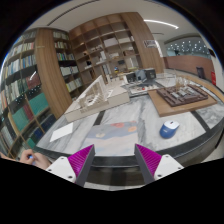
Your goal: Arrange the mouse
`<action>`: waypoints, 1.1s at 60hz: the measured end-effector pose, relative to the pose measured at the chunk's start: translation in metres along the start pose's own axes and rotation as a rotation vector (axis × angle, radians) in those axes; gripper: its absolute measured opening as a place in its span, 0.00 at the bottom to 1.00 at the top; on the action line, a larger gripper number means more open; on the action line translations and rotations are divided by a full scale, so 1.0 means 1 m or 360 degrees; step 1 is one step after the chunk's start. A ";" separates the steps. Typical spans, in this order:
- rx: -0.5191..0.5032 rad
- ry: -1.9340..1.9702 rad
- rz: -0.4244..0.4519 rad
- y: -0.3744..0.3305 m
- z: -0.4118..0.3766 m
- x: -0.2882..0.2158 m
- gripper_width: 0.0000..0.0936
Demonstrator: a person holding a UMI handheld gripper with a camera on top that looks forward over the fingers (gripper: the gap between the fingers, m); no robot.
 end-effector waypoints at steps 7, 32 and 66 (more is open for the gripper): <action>0.0143 -0.0057 0.0015 0.012 0.049 -0.010 0.88; 0.0495 -0.0005 -0.0039 0.090 0.206 -0.044 0.88; 0.0669 -0.0037 -0.0065 0.160 0.200 -0.054 0.49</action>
Point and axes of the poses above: the point between the fingertips, and its own axes, seen from behind it with the camera up: z to the right, x down, y forward, the way the camera looks, the point moved 9 cm from there along -y, backward, against the way the camera looks, and after that the axes turned 6 degrees about y, right-handed, at the moved point
